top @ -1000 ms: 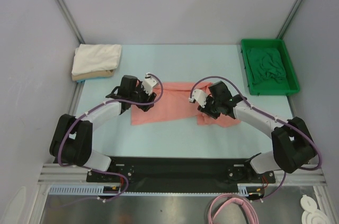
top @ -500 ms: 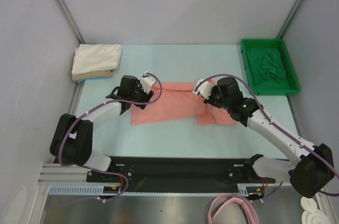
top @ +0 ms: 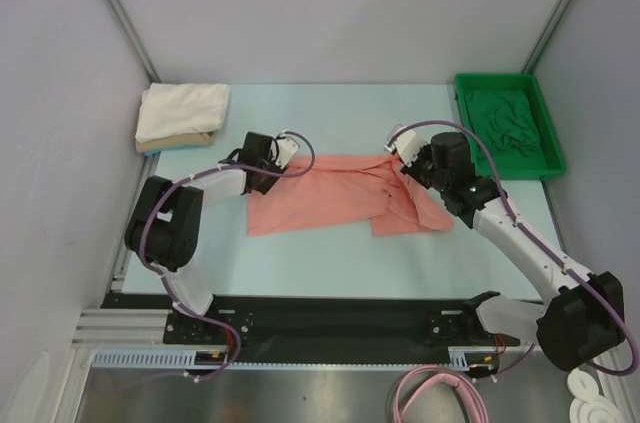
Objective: Fold and stack the t-shirts
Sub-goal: Flatten the tshirt out
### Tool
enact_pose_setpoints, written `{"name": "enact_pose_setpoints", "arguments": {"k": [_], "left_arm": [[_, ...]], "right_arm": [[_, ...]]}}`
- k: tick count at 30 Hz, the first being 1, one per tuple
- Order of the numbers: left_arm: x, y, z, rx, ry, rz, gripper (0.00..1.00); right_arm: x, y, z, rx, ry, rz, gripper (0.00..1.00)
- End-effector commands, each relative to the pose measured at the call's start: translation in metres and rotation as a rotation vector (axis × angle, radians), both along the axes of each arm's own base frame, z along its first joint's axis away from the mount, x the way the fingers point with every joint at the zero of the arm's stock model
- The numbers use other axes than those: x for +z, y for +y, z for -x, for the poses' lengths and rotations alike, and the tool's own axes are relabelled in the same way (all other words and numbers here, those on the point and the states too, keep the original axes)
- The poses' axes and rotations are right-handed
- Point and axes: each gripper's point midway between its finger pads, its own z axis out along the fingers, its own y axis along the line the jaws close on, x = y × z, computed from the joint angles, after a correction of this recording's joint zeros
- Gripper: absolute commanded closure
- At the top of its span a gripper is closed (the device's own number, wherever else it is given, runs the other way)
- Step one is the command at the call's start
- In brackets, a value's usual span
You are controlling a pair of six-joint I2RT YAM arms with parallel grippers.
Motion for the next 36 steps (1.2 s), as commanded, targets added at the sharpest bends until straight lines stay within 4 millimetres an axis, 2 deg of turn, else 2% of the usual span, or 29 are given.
{"name": "enact_pose_setpoints", "arguments": {"k": [1,10,15,17,20,26,28,29,31,34,36], "left_arm": [[0.013,0.009,-0.011,0.016,-0.034,-0.052,0.55],[0.007,0.017,-0.013,0.039,-0.040,-0.088,0.57],[-0.006,0.016,-0.015,0.044,-0.004,-0.087,0.61],[-0.009,0.016,-0.014,0.046,0.002,-0.086,0.63],[-0.004,0.016,-0.015,0.053,-0.013,-0.076,0.75],[0.020,0.021,-0.010,0.054,-0.055,-0.078,0.81],[0.024,0.023,-0.009,0.051,-0.060,-0.085,0.87],[0.026,0.024,-0.009,0.057,-0.060,-0.091,0.97],[0.030,0.027,-0.008,0.060,-0.066,-0.098,1.00],[0.055,0.032,0.000,0.072,-0.127,-0.091,1.00],[0.086,0.035,0.015,0.070,-0.209,-0.050,0.99]], "right_arm": [[0.032,0.006,-0.005,0.014,-0.089,-0.071,1.00],[0.028,0.006,-0.005,0.015,-0.082,-0.077,1.00],[0.029,0.005,-0.005,0.011,-0.081,-0.081,1.00],[0.028,0.005,-0.004,0.012,-0.079,-0.082,1.00],[0.028,0.006,-0.003,0.013,-0.079,-0.083,1.00],[0.030,0.003,-0.003,0.009,-0.084,-0.090,1.00],[0.030,0.002,-0.004,0.007,-0.085,-0.089,1.00],[0.032,0.002,-0.005,0.004,-0.090,-0.092,1.00],[0.036,-0.002,-0.006,-0.018,-0.103,-0.091,1.00],[0.054,-0.012,-0.004,-0.054,-0.147,-0.114,1.00],[0.063,-0.017,0.001,-0.061,-0.165,-0.144,1.00]]}}
